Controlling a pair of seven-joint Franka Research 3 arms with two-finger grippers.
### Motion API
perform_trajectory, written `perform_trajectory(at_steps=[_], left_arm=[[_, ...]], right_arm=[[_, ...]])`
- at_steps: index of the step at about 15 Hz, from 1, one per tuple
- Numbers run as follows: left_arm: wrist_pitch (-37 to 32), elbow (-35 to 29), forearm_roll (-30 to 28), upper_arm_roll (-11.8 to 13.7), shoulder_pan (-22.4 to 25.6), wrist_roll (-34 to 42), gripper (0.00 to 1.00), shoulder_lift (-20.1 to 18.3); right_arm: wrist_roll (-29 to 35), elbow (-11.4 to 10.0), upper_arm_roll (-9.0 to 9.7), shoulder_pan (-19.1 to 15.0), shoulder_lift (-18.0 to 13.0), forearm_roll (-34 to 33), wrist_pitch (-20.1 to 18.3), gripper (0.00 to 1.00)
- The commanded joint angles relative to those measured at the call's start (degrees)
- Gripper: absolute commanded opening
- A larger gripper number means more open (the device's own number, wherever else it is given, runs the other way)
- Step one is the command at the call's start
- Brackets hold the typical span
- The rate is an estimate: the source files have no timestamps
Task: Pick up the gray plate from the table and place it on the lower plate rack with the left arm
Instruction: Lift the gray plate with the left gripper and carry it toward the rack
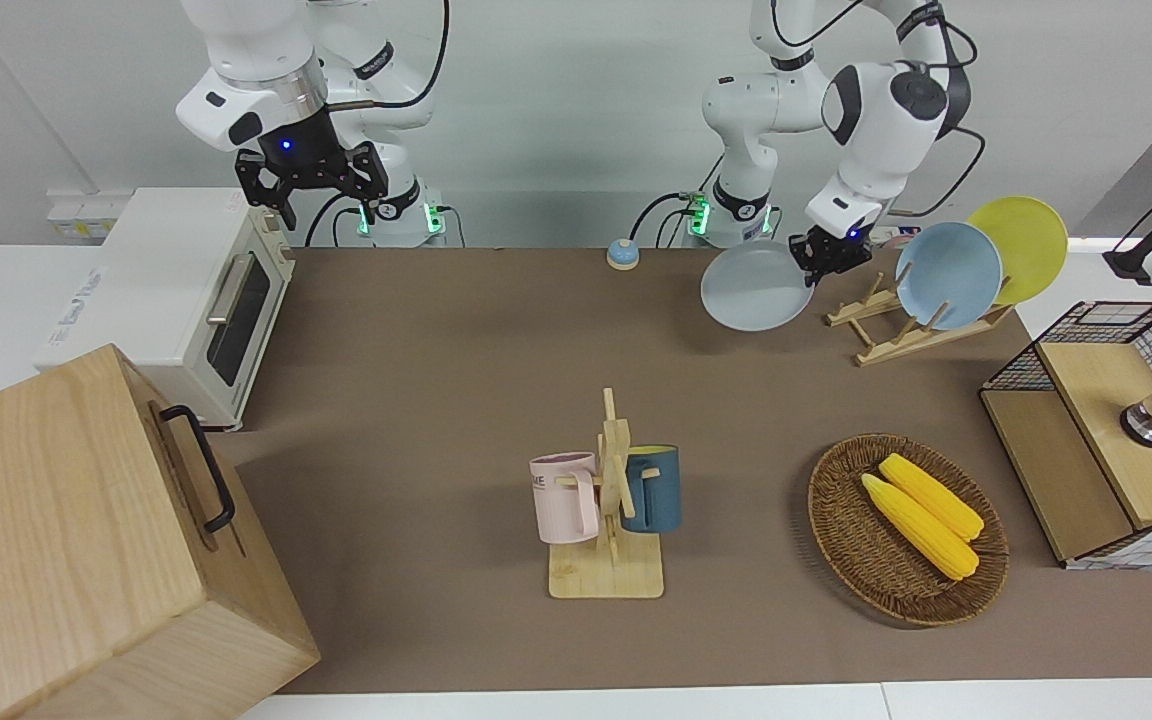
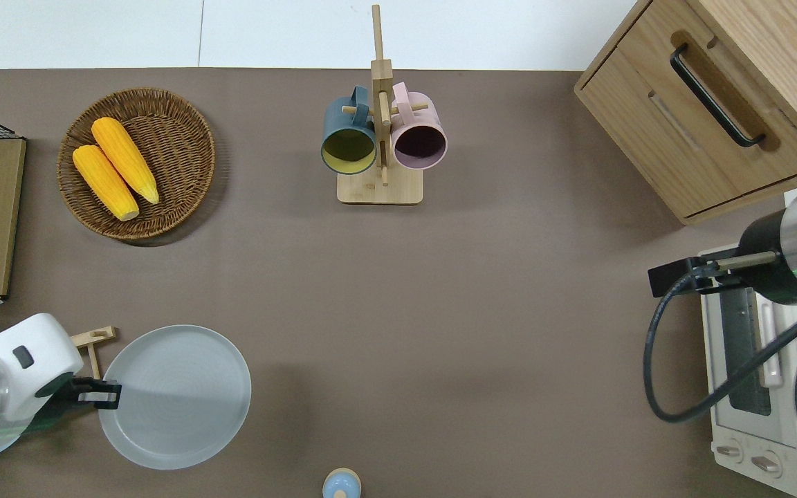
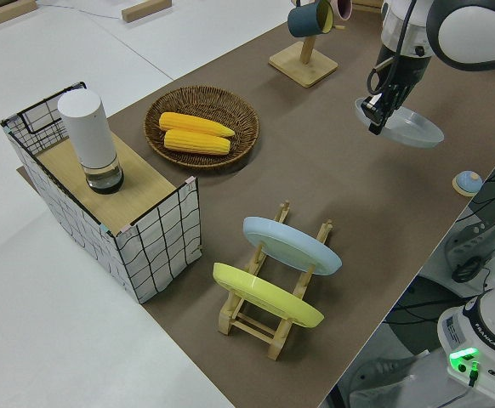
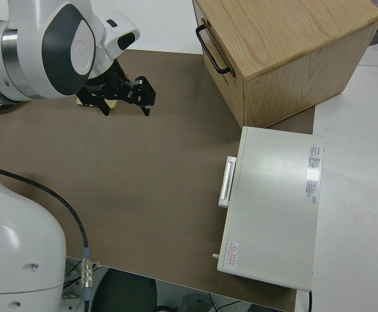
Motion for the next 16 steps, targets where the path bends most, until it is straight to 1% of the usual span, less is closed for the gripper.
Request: perform_trajectory(at_steps=[1, 3, 4, 7, 10, 12, 16], left_arm=[[-5.6, 6.3, 0.0, 0.0, 0.1, -3.4, 0.00, 0.5], [-6.5, 7.9, 0.9, -0.2, 0.2, -3.8, 0.00, 0.5], [-6.8, 8.4, 2.7, -0.3, 0.3, -4.0, 0.00, 0.4], [-7.4, 9.0, 9.0, -1.3, 0.3, -6.7, 0.00, 0.4], [-8.3, 9.0, 16.6, -3.4, 0.3, -12.2, 0.00, 0.4], [-9.0, 9.0, 20.4, -4.4, 0.2, -14.8, 0.00, 0.5], [-10.2, 8.8, 27.7, -4.9, 0.5, -18.4, 0.00, 1.0]], right_arm=[[-0.1, 0.3, 0.32, -0.6, -0.1, 0.6, -0.7, 0.987], [-0.1, 0.3, 0.32, -0.6, -0.1, 0.6, -0.7, 0.990], [-0.1, 0.3, 0.32, -0.6, -0.1, 0.6, -0.7, 0.987], [-0.1, 0.3, 0.32, -0.6, -0.1, 0.6, -0.7, 0.987], [-0.1, 0.3, 0.32, -0.6, -0.1, 0.6, -0.7, 0.990], [-0.1, 0.3, 0.32, -0.6, -0.1, 0.6, -0.7, 0.987], [-0.1, 0.3, 0.32, -0.6, -0.1, 0.6, -0.7, 0.990]])
